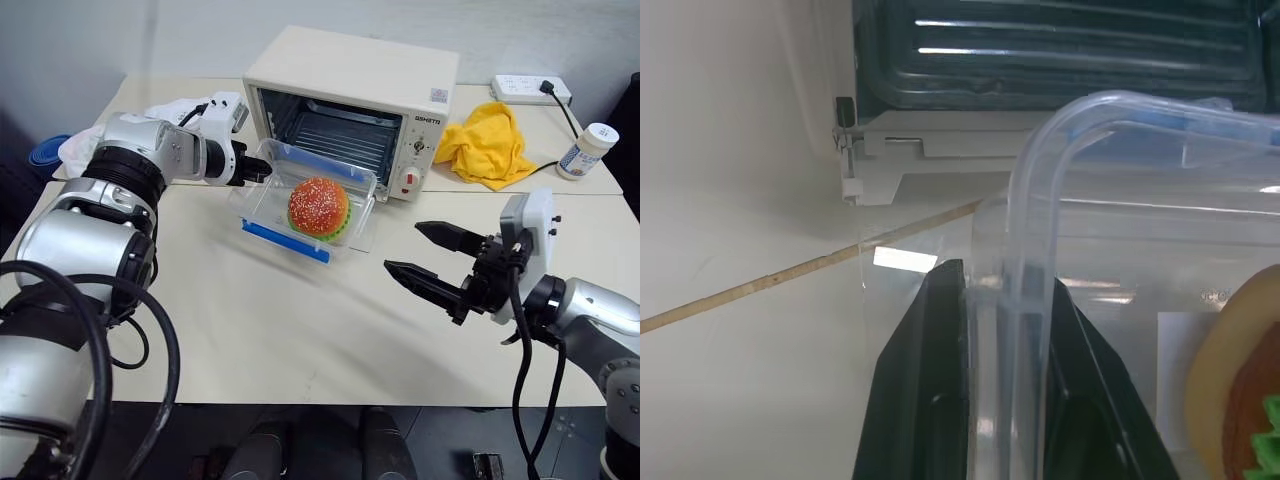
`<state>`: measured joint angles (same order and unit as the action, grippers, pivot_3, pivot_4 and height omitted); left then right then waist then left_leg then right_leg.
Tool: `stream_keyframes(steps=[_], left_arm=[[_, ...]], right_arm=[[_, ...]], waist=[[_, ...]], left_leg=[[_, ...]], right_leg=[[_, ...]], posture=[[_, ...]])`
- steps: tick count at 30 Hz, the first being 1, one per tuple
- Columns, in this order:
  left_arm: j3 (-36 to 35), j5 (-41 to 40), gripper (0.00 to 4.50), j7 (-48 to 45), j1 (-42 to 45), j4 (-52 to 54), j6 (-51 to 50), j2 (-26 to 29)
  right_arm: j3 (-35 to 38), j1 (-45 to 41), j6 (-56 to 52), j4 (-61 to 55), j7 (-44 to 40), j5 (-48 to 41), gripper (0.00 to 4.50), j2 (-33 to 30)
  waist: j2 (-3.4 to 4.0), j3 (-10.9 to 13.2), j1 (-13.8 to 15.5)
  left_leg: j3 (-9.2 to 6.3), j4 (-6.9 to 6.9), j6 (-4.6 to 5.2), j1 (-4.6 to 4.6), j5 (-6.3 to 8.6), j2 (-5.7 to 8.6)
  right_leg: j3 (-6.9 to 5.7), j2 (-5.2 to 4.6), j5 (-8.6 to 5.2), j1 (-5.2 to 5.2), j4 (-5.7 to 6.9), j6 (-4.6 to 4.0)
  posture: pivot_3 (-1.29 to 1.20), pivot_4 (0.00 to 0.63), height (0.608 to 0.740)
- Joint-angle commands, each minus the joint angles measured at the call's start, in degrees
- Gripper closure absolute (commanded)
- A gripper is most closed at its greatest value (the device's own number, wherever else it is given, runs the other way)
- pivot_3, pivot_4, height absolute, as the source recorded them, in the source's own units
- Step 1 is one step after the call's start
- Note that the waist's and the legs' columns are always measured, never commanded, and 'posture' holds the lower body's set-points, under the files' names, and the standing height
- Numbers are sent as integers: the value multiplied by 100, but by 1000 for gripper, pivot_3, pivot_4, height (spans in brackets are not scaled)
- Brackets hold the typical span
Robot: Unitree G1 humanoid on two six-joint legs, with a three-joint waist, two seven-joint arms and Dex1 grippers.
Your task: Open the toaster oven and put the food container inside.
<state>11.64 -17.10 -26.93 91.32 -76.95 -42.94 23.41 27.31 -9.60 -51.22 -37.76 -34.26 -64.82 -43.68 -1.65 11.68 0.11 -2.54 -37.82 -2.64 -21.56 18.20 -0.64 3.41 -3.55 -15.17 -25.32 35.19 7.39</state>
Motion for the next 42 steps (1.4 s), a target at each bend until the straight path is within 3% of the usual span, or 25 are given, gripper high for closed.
stream_keyframes(steps=[1,2,7,15,17,19,22,24,25,29,34,42], left_arm=[[-498,187,2834,81,125,57,-37,-3],[-665,168,2537,125,160,66,-100,60],[-1297,141,2537,-122,235,191,-330,319],[-1906,-99,2537,-2181,-41,783,-586,1309],[-2040,-283,2501,-3006,-246,1134,-658,1647],[-1933,-437,3075,-4083,-588,1712,-790,1929],[-1432,-744,3960,-5698,-1684,3399,-991,2449],[-1233,-1015,4491,-6230,-2469,4569,-1138,2732],[-1134,-1068,4500,-6382,-2790,5020,-1131,2843],[-848,-968,4500,-6200,-3952,6377,-513,2946],[-484,-358,4500,-5008,-4233,6553,70,2317],[-435,-31,4500,-3628,-4053,6371,-38,1215]], right_arm=[[104,-4,156,-110,130,-154,0,-132],[55,-46,174,-51,144,-128,0,-142],[-181,-211,233,133,130,-79,0,-137],[-825,-492,279,376,285,230,0,15],[-933,-610,235,444,387,136,517,119],[-1059,-686,209,454,379,139,1117,161],[-1369,-792,206,464,374,255,2051,257],[-1604,-892,217,503,382,339,2694,356],[-1732,-946,229,525,377,416,3026,404],[-2280,-1157,344,713,344,907,4411,617],[-3059,-1485,573,1213,363,1867,4465,965],[-3713,-2261,1190,2373,605,3399,4465,1654]], waist=[[-6,3,-8],[-8,4,-21],[-7,4,-68],[-5,5,-50],[-4,6,-113],[-3,7,-170],[3,10,-197],[5,11,-198],[5,11,-191],[6,11,-148],[5,11,-123],[6,11,-215]], left_leg=[[0,-8,1,0,-1,0],[0,-14,2,-1,-1,0],[1,-15,2,2,-1,-4],[1,-14,0,-1,-2,-3],[5,-13,1,1,-2,-6],[0,-10,0,2,-2,-9],[2,-10,0,4,-2,-9],[4,-9,-4,6,-3,-14],[0,-11,-4,6,-4,-17],[-8,-22,-4,7,-4,-18],[-9,-34,1,11,-8,-10],[-4,-30,6,8,-5,-13]], right_leg=[[0,1,4,1,3,1],[1,1,6,2,9,2],[3,5,6,-7,28,0],[2,3,3,-13,34,-5],[2,4,3,-13,39,-6],[-1,5,-2,-14,58,-15],[0,4,-5,-14,66,-19],[2,4,-7,-14,71,-23],[0,5,-8,-14,73,-26],[0,5,-10,-15,68,-29],[1,4,-9,-9,75,-29],[1,6,-7,-16,83,-26]], posture=[[0,150,740],[0,150,740],[0,150,740],[0,150,740],[0,150,740],[0,150,740],[0,150,740],[0,150,740],[0,150,740],[0,150,740],[0,150,740],[0,150,740]])
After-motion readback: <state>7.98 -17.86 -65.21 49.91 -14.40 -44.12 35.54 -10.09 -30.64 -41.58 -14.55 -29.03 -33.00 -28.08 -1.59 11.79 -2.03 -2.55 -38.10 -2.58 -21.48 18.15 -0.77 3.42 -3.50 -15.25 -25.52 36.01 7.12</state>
